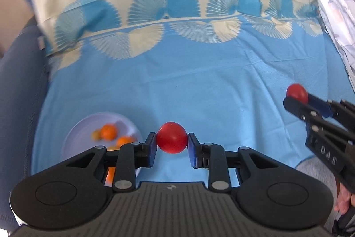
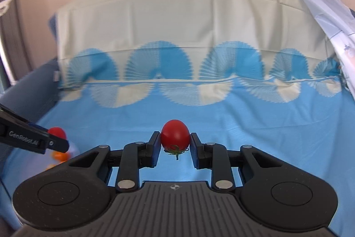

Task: Organize fruits
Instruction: 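Carry both held red tomatoes over the plate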

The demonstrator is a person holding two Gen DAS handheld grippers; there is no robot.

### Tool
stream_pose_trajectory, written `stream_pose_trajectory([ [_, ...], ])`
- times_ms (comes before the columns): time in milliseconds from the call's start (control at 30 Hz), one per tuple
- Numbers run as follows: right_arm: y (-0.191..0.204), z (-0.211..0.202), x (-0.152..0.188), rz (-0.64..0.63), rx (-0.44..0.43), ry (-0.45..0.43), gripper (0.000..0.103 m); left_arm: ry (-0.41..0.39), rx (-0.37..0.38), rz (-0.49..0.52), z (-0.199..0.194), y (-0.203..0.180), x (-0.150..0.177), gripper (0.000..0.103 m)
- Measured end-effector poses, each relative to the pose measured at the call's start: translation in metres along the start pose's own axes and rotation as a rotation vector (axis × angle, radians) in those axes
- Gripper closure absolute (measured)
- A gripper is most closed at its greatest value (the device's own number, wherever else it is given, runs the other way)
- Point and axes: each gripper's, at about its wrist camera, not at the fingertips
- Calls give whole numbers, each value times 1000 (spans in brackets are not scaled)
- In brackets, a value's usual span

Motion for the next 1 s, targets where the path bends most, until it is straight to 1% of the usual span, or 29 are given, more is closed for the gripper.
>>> stream_pose_trajectory([
  [167,44,-46,15,-23,-86,21,74,-10,-26,-77,-44,32,40,70],
  [267,69,-69,23,-36,-130,29,74,-23,-57,-118,-68,53,63,70],
  [433,110,-104,36,-101,-199,21,74,-52,-104,-174,-102,81,95,70],
  [567,135,-127,47,-157,-243,16,74,-81,-119,-212,-126,96,116,70],
  [733,154,-150,56,-212,-271,-2,74,-97,-125,-242,-146,104,139,70],
  [833,159,-157,57,-224,-274,-13,74,-97,-122,-255,-150,107,149,70],
  [1000,162,-162,57,-235,-273,-16,74,-99,-112,-285,-152,113,157,70],
])
Point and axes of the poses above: each gripper's, at about its wrist camera, not at the fingertips, and z roughly the way its jaws point, y to its left, x to its underside, and after that the axes turned 11 degrees about x, right-handed
